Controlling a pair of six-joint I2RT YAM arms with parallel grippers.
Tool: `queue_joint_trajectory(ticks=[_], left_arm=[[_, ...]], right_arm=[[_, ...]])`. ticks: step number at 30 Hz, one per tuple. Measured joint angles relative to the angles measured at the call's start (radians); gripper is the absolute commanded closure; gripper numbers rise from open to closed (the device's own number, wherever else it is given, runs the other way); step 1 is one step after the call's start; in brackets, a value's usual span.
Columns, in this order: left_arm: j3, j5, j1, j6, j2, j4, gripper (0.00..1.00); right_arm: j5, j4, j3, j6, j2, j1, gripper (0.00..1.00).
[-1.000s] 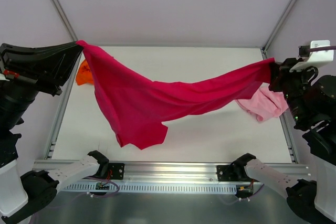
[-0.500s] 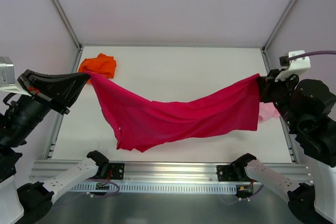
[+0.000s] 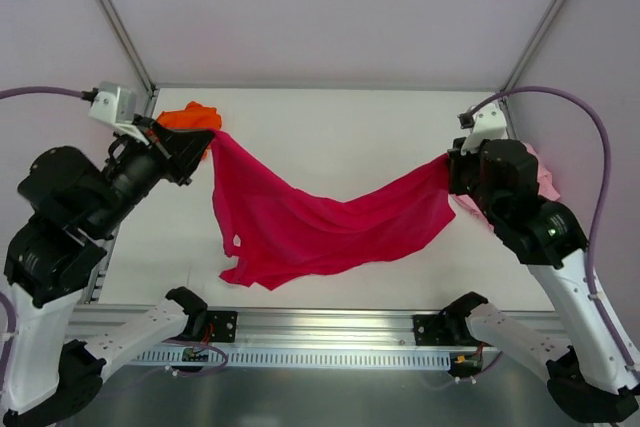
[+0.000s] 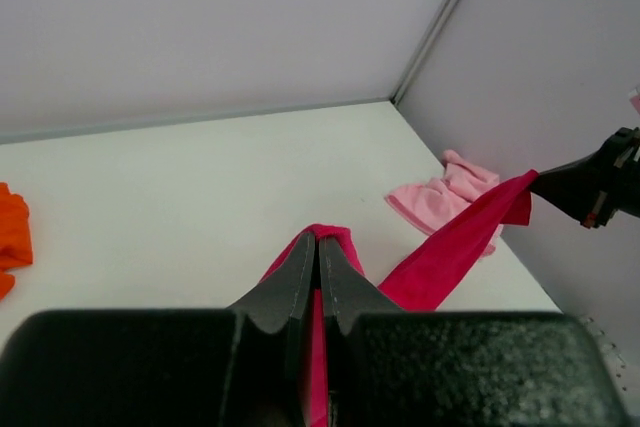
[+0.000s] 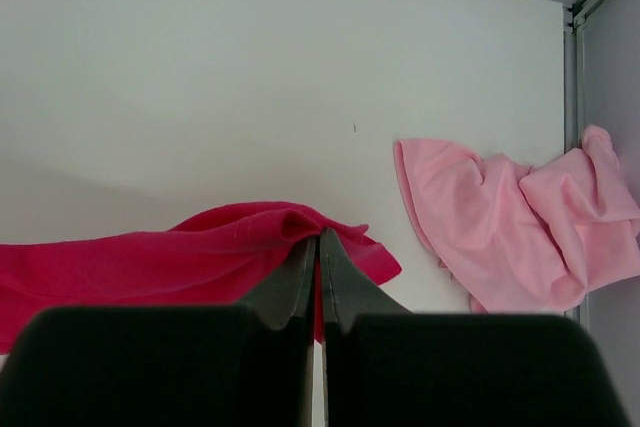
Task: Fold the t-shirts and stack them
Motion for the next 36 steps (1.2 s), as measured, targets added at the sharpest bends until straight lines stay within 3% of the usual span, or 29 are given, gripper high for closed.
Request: queue_joint_trajectory(ticks=[7,19,26,36], left_arm=[[-0.01,-0.063,0.0,0.047,0.179,0.114,1.0],[-0.048,-0.208,0.001,0.111,0.381,0.215,1.0],[-0.051,-0.216,0.112,0.08,0.434,0.252,1.0],[0.029,-0.201,0.219,0.009,0.687,0.286,1.0]], right_arm=[[0.006,0.181,-0.091,-0.01,0.151,0.0,0.99],[0.173,0.375,-0.028,-0.045,0.415,0.0,0.99],[0.237,0.413,0.163,-0.045,0.555,-0.036,0.99],[0.238,0.402,0.422,0.0,0.85,-0.089,0.99]])
